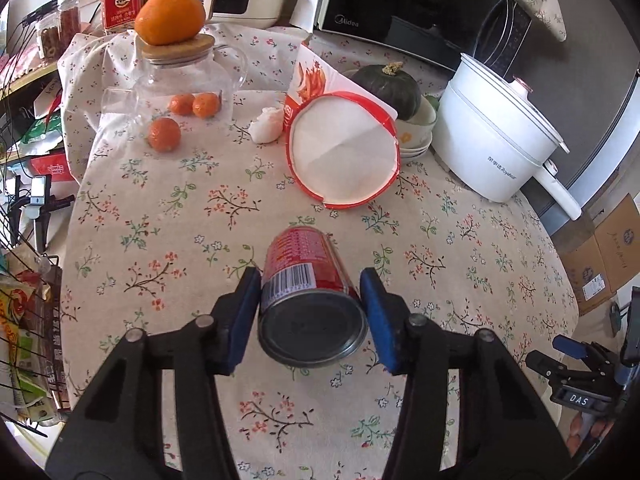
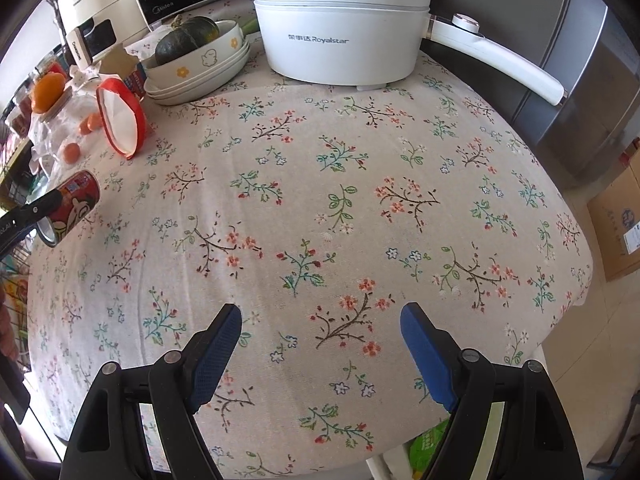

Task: Collect trash
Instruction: 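Grasp the red can with the left tool while the right tool grasps the red-rimmed paper bowl, then carry the can and paper bowl to the white bin and release both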

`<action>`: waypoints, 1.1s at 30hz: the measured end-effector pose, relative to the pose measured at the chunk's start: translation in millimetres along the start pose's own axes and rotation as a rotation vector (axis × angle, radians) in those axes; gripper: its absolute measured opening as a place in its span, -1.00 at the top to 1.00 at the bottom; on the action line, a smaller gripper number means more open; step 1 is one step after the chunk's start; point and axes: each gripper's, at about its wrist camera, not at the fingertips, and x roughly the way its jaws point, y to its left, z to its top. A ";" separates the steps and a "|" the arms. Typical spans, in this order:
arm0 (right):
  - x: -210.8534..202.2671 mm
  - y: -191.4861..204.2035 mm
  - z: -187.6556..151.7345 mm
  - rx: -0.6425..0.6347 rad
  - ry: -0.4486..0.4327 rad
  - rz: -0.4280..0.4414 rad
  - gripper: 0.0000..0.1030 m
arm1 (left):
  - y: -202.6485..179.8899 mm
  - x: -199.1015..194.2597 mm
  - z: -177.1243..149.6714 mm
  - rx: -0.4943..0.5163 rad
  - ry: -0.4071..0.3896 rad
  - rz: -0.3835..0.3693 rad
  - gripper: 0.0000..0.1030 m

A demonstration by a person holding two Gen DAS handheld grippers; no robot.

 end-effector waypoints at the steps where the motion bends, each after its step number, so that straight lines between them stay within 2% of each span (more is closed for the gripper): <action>1: 0.4 8.4 2.4 -0.015 -0.007 0.012 -0.62 | 2.8 -11.6 -1.4 0.003 -0.011 0.003 -0.01; 5: 5.8 41.1 16.9 -0.065 -0.041 0.052 -0.62 | 20.9 -54.5 -9.3 0.010 -0.067 0.005 0.00; 9: 15.3 73.8 35.5 -0.108 -0.080 0.100 -0.61 | 41.8 -72.0 -12.2 0.016 -0.109 0.014 0.00; 14: 38.1 109.0 66.0 -0.135 -0.129 0.173 -0.48 | 70.0 -72.5 -4.2 -0.079 -0.092 -0.039 0.00; 20: 68.0 140.8 113.2 -0.184 -0.167 0.191 -0.31 | 76.3 -70.5 0.9 -0.046 -0.103 -0.023 0.00; 25: 89.7 155.8 149.4 -0.176 -0.203 0.229 -0.16 | 87.9 -63.7 4.3 -0.078 -0.087 -0.028 0.00; 28: 97.3 165.4 161.9 -0.187 -0.218 0.247 0.07 | 90.0 -61.3 5.7 -0.084 -0.084 -0.023 0.00; 30: 99.5 170.7 165.6 -0.200 -0.212 0.256 0.47 | 90.1 -61.1 5.6 -0.087 -0.082 -0.023 0.00; 31: 99.0 172.8 165.6 -0.207 -0.211 0.253 0.73 | 90.1 -60.9 5.5 -0.086 -0.081 -0.022 0.00; 32: 96.9 173.5 164.8 -0.211 -0.214 0.253 0.85 | 90.2 -60.9 5.3 -0.087 -0.080 -0.022 0.00; 33: 93.9 173.7 163.4 -0.211 -0.216 0.256 0.89 | 90.3 -61.0 5.1 -0.088 -0.079 -0.023 0.00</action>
